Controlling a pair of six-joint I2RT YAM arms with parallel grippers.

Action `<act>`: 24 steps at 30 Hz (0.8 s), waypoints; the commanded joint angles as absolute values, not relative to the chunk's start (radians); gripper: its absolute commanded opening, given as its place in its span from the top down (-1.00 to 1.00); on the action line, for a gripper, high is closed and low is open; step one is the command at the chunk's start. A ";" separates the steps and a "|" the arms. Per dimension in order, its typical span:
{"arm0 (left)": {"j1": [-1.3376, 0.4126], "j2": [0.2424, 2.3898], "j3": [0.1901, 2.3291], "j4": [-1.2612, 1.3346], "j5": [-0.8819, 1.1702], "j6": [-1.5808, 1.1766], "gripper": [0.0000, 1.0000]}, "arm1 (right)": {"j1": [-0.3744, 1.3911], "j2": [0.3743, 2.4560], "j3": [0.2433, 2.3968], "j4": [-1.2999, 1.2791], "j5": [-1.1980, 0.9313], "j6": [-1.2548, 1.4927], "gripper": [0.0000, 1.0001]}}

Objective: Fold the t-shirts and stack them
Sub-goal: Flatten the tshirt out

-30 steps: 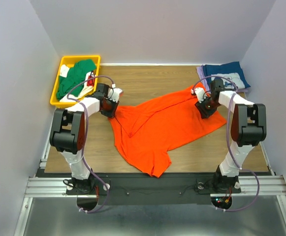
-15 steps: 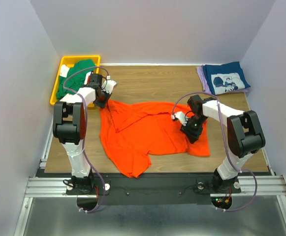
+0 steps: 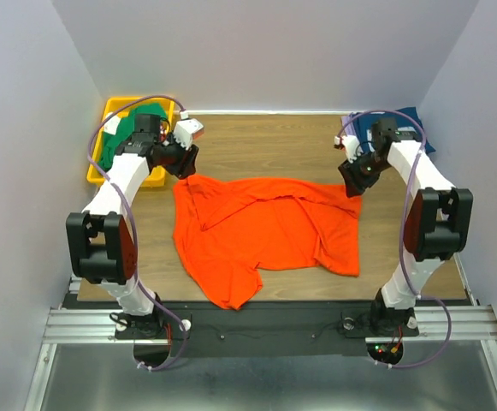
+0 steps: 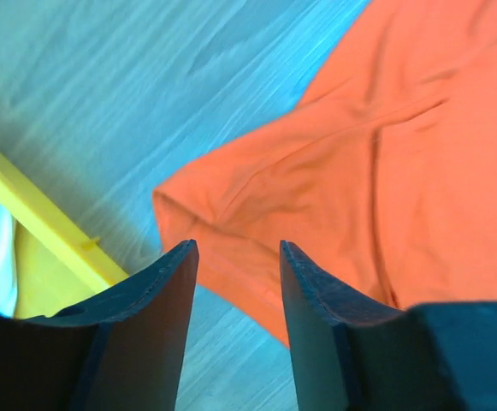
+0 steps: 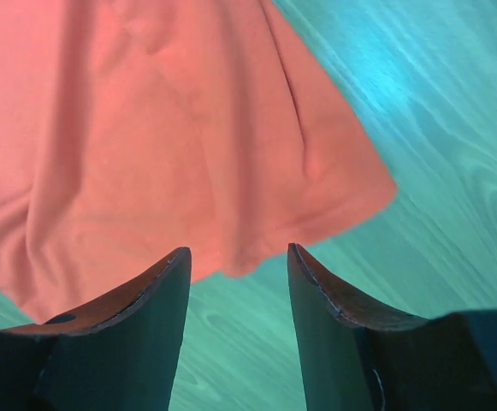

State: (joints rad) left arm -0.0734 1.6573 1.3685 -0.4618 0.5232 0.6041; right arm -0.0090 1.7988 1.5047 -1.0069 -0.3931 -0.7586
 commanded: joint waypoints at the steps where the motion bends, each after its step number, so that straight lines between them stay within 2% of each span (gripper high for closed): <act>1: -0.087 1.625 1.293 -0.517 0.624 0.620 -0.11 | 0.012 1.899 1.545 -0.977 -0.357 -0.741 -0.10; 5: -0.089 1.624 1.218 -0.463 0.533 0.574 -0.06 | 0.012 1.939 1.530 -0.974 -0.339 -0.747 -0.05; 8: -0.087 1.635 1.180 -0.462 0.497 0.580 -0.01 | 0.012 1.876 1.470 -0.979 -0.382 -0.753 -0.04; 15: -0.087 1.667 1.105 -0.413 0.434 0.545 0.04 | 0.046 1.732 1.287 -0.985 -0.411 -0.765 0.13; 24: -0.087 1.758 1.123 -0.399 0.325 0.529 0.06 | 0.092 1.827 1.177 -0.925 -0.345 -0.778 0.15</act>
State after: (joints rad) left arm -0.0898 1.7382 1.1057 -0.4065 0.3767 0.5407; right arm 0.0769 1.7931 1.1969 -0.9741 -0.3859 -0.7666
